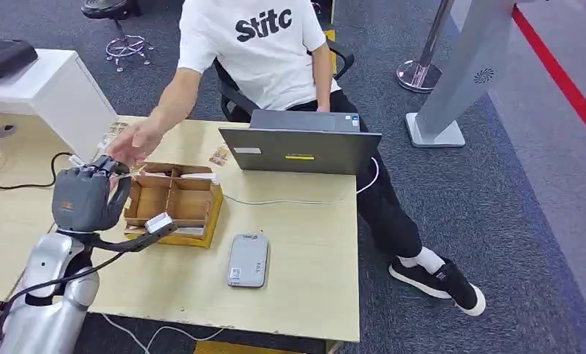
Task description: Pass the card to the sensor for recognition and then transmit it.
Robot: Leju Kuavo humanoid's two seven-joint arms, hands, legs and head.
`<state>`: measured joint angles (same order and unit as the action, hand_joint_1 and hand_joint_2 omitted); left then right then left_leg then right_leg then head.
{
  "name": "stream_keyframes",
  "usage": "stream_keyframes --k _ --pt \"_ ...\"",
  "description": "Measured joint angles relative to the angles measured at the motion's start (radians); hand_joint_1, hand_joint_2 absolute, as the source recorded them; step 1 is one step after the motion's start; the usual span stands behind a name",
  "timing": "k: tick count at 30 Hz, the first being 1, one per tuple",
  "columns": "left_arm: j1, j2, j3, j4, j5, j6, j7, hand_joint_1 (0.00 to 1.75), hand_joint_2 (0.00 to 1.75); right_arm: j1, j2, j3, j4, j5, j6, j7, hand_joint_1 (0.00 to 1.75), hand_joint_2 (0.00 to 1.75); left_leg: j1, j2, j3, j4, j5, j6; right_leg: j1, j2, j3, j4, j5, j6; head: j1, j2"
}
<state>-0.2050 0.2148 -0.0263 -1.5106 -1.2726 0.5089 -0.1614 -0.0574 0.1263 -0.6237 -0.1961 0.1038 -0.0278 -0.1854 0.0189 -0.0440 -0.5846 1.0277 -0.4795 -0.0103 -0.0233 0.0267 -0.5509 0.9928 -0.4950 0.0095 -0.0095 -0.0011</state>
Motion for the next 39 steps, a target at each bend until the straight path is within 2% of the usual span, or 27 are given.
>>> stream_keyframes --k 22,23,24,28,31,33,34,37,39 --pt "0.001 0.008 0.027 -0.002 0.019 -0.003 0.001 1.75 1.75 0.001 0.003 -0.013 0.000 0.000 0.009 0.007 0.00 1.75 0.000 0.002 -0.001 0.000 -0.002 0.000 0.000 0.003 -0.001 -0.001 -0.001 0.001 0.000 0.000" --pt "0.001 0.009 0.028 -0.002 0.019 -0.003 0.001 0.16 1.75 0.001 0.003 -0.015 0.000 0.000 0.010 0.007 0.00 1.75 0.000 0.002 -0.001 0.000 -0.002 0.000 0.000 0.003 -0.001 -0.001 -0.001 0.001 0.000 0.000" --pt "0.001 0.009 0.028 -0.002 0.019 -0.004 0.001 0.00 1.75 0.001 0.003 -0.016 0.000 0.000 0.010 0.007 0.00 1.75 0.000 0.002 -0.001 0.000 -0.002 0.000 0.000 0.003 -0.001 -0.001 -0.001 0.001 0.000 0.000" --pt "0.004 0.008 0.029 -0.003 0.051 -0.010 0.000 0.00 1.75 0.001 0.003 -0.018 0.000 -0.001 0.011 0.008 0.00 1.75 0.000 0.002 -0.001 0.000 -0.002 -0.001 0.000 0.003 -0.001 -0.001 -0.001 0.001 0.000 0.000" --pt "0.034 -0.005 0.041 -0.037 0.260 -0.042 -0.058 0.00 1.75 0.001 0.003 -0.026 0.000 -0.012 0.015 0.007 0.00 1.75 0.000 0.002 -0.001 0.000 -0.002 -0.001 0.000 0.003 -0.001 -0.001 -0.001 0.001 -0.001 0.000" --pt "0.079 -0.031 0.056 -0.094 0.432 -0.056 -0.120 0.00 1.75 0.002 0.003 -0.037 0.000 -0.024 0.013 0.005 0.00 1.75 0.000 0.002 -0.001 0.000 -0.002 -0.001 0.000 0.003 -0.001 -0.001 -0.001 0.001 0.000 0.000" --pt "0.112 -0.051 0.070 -0.136 0.554 -0.083 -0.157 0.00 1.75 0.002 0.004 -0.046 0.000 -0.033 0.007 0.005 0.00 1.75 0.000 0.003 -0.001 0.000 -0.003 -0.001 0.000 0.004 -0.001 -0.001 -0.001 0.001 0.000 0.000" --pt "0.243 -0.110 0.138 -0.273 0.974 -0.230 -0.274 0.00 1.75 0.007 0.005 -0.077 0.000 -0.055 -0.012 0.006 0.00 1.75 0.000 0.006 0.000 0.000 -0.005 0.001 0.000 0.006 -0.001 -0.001 -0.002 0.002 0.000 0.000" --pt "0.321 -0.155 0.213 -0.342 1.158 -0.336 -0.344 0.00 1.75 0.012 0.004 -0.097 0.000 -0.062 -0.018 0.006 0.00 1.75 0.000 0.006 0.000 0.000 -0.005 0.001 0.000 0.006 -0.001 -0.002 -0.003 0.002 0.000 0.000"
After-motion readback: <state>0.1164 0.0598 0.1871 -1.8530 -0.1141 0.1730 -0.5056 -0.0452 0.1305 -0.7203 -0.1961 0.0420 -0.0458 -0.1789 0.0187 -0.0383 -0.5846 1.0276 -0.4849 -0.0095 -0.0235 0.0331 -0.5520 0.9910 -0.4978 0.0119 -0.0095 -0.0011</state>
